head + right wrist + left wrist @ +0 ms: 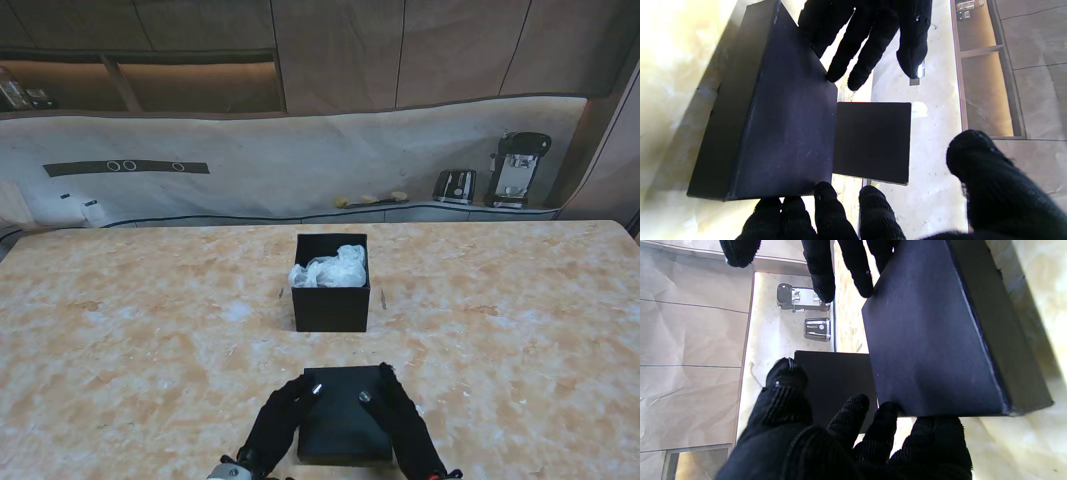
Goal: Pack mini donuts into a plastic bag, tie the opening and put the bag into the gift box
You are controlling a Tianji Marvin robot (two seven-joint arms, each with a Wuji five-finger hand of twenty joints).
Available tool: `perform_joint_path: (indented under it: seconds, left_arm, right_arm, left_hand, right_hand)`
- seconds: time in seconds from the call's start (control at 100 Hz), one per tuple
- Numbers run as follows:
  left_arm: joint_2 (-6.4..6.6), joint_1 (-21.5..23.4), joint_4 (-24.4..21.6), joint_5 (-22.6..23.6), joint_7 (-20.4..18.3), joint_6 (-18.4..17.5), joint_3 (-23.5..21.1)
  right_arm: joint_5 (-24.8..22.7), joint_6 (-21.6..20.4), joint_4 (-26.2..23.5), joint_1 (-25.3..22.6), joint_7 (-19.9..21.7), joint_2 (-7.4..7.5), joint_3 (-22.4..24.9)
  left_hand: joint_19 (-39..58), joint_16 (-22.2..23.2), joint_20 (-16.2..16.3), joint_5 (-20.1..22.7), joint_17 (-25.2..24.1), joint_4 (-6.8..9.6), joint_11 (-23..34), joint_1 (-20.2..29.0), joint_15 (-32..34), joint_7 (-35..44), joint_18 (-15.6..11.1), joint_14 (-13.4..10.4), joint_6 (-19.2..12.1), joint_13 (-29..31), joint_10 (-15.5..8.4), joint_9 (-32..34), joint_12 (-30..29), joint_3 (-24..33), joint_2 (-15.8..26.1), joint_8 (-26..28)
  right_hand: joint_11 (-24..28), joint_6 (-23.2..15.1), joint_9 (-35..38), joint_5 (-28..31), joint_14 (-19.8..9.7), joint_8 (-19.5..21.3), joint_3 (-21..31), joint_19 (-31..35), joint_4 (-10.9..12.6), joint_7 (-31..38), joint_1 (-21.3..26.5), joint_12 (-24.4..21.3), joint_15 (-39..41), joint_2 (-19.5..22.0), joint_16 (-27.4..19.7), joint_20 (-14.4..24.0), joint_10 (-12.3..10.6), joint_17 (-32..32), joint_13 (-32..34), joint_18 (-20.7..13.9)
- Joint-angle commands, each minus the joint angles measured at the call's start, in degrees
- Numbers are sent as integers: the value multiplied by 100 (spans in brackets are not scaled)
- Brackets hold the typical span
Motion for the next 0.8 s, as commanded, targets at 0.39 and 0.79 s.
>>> perform_joint_path:
  seconds: [0.39,0.79]
  left_arm:
    - [3,85,-327,297,-133,-235,24]
    - [0,49,-557,555,-6,-370,-11]
  right_arm:
    - [2,-295,-300,-243,220,10,-73]
    - [-32,-429,-464,-63,295,36,-141]
  left_hand:
    - [89,165,-36,147,105,1,48,101,602,-131,-264,-116,2,485,-26,52,25,-60,196,31]
    - [88,203,-36,213,107,0,57,153,605,-117,-265,-107,14,517,-14,104,32,-56,208,25]
  right_hand:
    - [114,35,8,61,-327,216,69,140,-135,130,-187,49,723,-75,164,232,-152,167,391,-314]
    - [173,95,16,88,-321,332,71,130,-138,199,-185,74,740,-70,173,269,-152,186,394,-307]
